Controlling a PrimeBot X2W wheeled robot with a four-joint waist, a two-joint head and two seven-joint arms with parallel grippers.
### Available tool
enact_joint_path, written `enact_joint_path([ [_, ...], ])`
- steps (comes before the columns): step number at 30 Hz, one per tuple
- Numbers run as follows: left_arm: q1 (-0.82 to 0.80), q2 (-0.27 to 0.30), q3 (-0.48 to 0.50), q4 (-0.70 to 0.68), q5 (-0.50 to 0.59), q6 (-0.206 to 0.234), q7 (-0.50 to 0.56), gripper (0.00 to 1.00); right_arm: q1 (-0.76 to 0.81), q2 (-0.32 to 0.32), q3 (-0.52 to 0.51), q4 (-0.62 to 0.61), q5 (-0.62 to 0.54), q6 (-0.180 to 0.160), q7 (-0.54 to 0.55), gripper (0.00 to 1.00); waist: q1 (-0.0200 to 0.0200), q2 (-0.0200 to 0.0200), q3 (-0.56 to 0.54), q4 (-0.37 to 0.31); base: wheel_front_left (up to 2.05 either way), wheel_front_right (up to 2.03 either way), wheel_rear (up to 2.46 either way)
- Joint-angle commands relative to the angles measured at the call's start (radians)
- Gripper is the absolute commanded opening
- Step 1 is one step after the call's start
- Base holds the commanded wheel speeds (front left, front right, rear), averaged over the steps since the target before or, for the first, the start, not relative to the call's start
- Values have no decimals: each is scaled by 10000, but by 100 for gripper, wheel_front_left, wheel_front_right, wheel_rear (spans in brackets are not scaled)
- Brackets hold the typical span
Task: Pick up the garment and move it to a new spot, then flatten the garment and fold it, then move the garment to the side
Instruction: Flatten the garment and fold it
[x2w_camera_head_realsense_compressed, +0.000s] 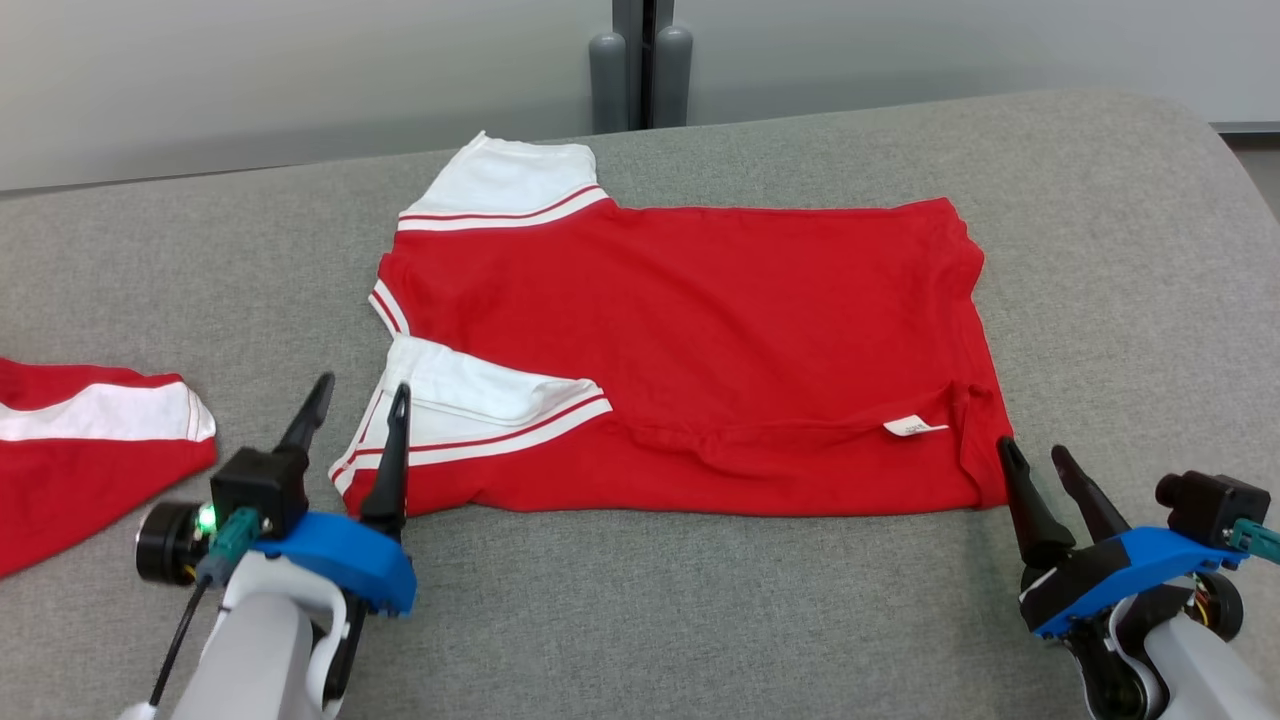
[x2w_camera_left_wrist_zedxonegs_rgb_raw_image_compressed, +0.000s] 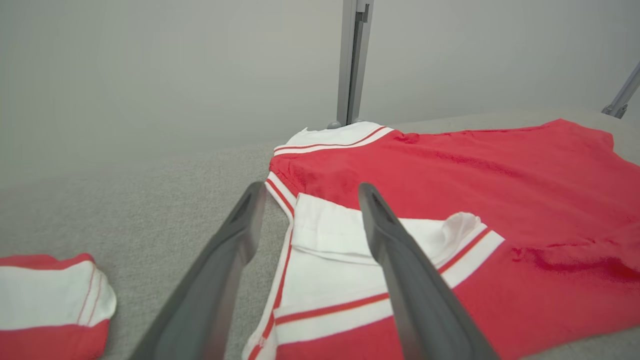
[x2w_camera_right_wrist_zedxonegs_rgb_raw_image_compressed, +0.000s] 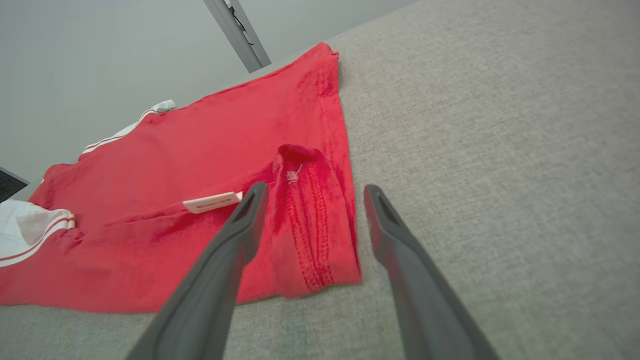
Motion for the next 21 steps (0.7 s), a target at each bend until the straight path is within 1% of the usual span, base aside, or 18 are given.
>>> enact_joint_path([
  [1, 166, 17, 36, -4, 62, 20, -24, 100, 108, -86, -14, 47, 6, 5, -36, 100, 1, -1, -17, 6, 0, 0, 0],
  [5, 692, 24, 121, 222, 87, -6, -24, 100, 124, -108, 96, 314, -129, 5, -49, 100, 1, -1, -52, 9, 0, 0, 0],
  [10, 956, -102, 56, 794, 27, -28, -24, 100, -165, -64, 351, 854, -678, 5, -60, 100, 1, -1, -33, 25, 0, 0, 0],
  [12, 906, -68, 128, 1083, -74, -20, -24, 100, -276, 52, 390, 1092, -736, 5, -26, 100, 1, -1, -13, 32, 0, 0, 0],
  [21, 459, -147, -88, 2061, -281, -38, -5, 100, -841, 376, 838, 1809, -908, 5, 50, 100, 1, -1, 172, -31, 0, 0, 0],
])
